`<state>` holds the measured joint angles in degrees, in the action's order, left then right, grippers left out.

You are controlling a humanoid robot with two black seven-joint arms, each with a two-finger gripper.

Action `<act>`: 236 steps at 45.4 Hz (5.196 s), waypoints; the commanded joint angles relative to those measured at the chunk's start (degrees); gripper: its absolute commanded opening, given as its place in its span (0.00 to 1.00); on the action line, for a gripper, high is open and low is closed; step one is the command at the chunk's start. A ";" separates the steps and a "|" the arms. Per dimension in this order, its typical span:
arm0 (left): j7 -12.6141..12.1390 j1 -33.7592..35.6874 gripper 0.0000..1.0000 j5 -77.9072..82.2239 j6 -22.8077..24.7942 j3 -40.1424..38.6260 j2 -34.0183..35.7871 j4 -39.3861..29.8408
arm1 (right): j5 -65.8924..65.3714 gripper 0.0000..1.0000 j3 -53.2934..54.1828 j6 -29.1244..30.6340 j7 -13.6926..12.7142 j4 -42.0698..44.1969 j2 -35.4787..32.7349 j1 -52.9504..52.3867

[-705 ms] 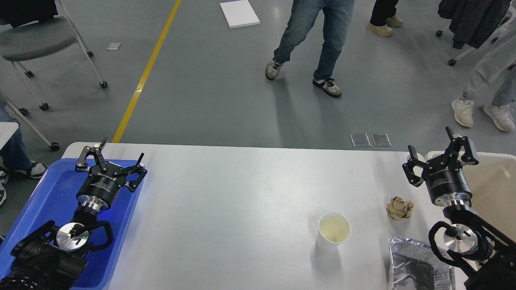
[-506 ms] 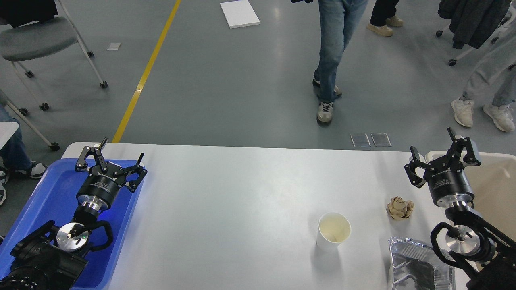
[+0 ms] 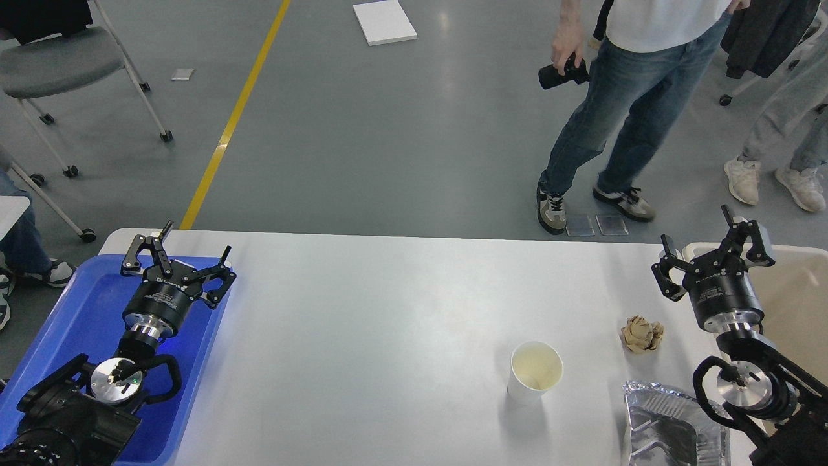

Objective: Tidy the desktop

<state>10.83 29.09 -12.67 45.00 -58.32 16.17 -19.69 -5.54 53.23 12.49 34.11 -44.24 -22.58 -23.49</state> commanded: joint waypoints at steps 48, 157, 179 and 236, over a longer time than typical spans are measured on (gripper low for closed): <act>-0.02 0.09 1.00 0.01 0.00 -0.04 0.00 0.00 | -0.88 1.00 -5.50 -4.75 -0.71 -6.91 -5.10 -0.85; -0.11 0.09 1.00 0.01 0.00 0.05 0.00 0.00 | -16.08 1.00 -134.44 32.51 -0.89 -30.21 9.65 -118.72; -0.19 0.09 1.00 0.01 0.00 0.05 0.00 0.00 | -9.50 0.90 -133.91 32.51 -21.37 -30.82 13.35 -113.88; -0.19 0.09 1.00 0.01 0.00 0.05 0.00 0.00 | -0.09 1.00 -134.18 32.51 -21.72 -31.09 10.71 -105.98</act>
<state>10.63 29.18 -12.66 45.00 -58.27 16.17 -19.69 -6.10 -82.41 45.00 12.42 -75.13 -12.09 -131.11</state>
